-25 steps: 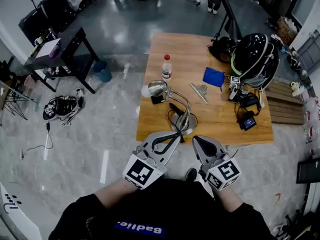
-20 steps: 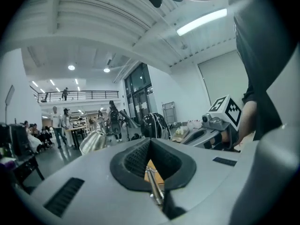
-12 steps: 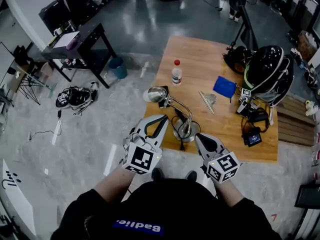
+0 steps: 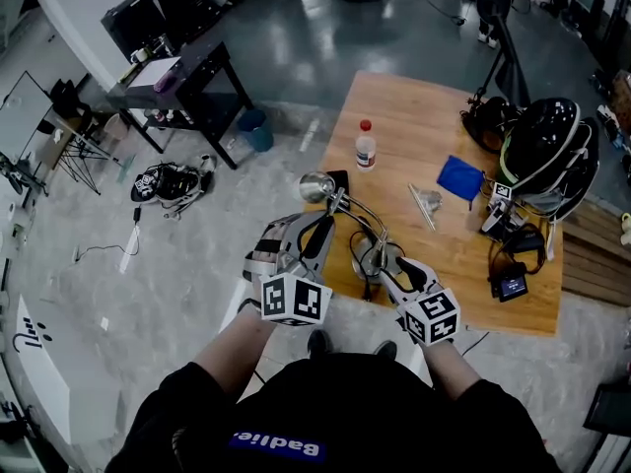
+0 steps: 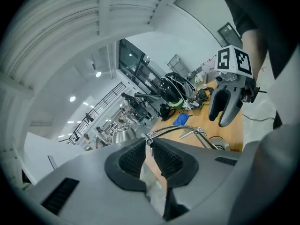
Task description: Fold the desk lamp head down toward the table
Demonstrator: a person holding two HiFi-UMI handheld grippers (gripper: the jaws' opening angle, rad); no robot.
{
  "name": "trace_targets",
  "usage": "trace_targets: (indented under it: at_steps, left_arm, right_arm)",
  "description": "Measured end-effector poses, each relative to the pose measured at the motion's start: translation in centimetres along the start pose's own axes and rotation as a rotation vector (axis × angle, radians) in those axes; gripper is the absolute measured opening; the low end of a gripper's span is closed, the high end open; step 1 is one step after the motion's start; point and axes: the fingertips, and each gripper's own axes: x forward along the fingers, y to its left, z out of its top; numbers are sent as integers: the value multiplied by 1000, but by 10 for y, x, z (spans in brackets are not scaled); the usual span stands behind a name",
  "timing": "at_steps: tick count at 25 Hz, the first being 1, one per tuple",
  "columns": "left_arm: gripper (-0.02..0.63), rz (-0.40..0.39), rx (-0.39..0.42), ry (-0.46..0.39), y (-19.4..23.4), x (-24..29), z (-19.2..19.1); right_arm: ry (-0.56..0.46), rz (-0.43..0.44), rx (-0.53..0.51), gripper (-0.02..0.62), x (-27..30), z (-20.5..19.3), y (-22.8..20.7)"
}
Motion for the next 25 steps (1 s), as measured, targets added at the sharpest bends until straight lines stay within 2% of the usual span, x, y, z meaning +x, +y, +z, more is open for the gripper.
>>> trace_targets:
  at_steps: [5, 13, 20, 25]
  left_arm:
    - [41, 19, 46, 16, -1, 1, 0]
    - [57, -6, 19, 33, -6, 6, 3]
    - [57, -1, 27, 41, -5, 15, -4]
    - [55, 8, -10, 38, -1, 14, -3]
  right_arm:
    - [53, -5, -48, 190, 24, -14, -8]
    - [71, -8, -67, 199, 52, -18, -17]
    - [34, -50, -97, 196, 55, -17, -24]
    - [-7, -95, -88, 196, 52, -9, -30]
